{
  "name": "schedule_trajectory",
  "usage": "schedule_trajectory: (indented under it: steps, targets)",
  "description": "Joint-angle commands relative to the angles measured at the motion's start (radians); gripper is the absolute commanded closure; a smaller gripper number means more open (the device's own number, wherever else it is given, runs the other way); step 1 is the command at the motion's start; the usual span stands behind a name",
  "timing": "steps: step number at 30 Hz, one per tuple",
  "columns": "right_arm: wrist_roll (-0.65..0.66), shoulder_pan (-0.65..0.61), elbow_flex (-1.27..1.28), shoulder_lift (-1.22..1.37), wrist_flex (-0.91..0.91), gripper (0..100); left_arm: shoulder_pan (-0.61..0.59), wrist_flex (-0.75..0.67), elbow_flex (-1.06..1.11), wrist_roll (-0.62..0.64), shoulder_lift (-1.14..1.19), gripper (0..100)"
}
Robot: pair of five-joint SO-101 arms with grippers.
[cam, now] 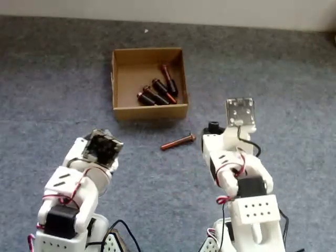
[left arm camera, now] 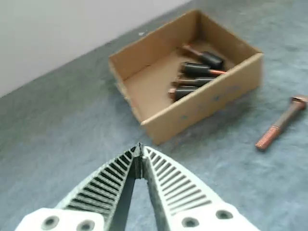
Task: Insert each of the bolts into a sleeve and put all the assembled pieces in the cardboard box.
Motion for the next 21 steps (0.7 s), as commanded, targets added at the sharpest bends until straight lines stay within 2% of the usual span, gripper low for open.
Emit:
schedule_trajectory:
  steps: [1, 9, 13, 21]
  targets:
    - [-0.012, 0.021, 0.008, -0.099, -0.039, 99.2, 0.119, 0.026, -0.191, -0.006, 0.263, 92]
    - [-0.069, 0.168, 0.018, -0.180, -0.058, 99.2, 0.240, 0.023, -0.473, -0.014, 0.809, 91]
    - [-0.077, 0.232, 0.018, -0.179, -0.079, 99.2, 0.300, 0.023, -0.608, -0.014, 1.035, 85]
    - [-0.077, 0.254, 0.018, -0.183, -0.081, 99.2, 0.378, 0.023, -0.874, -0.041, 1.463, 82]
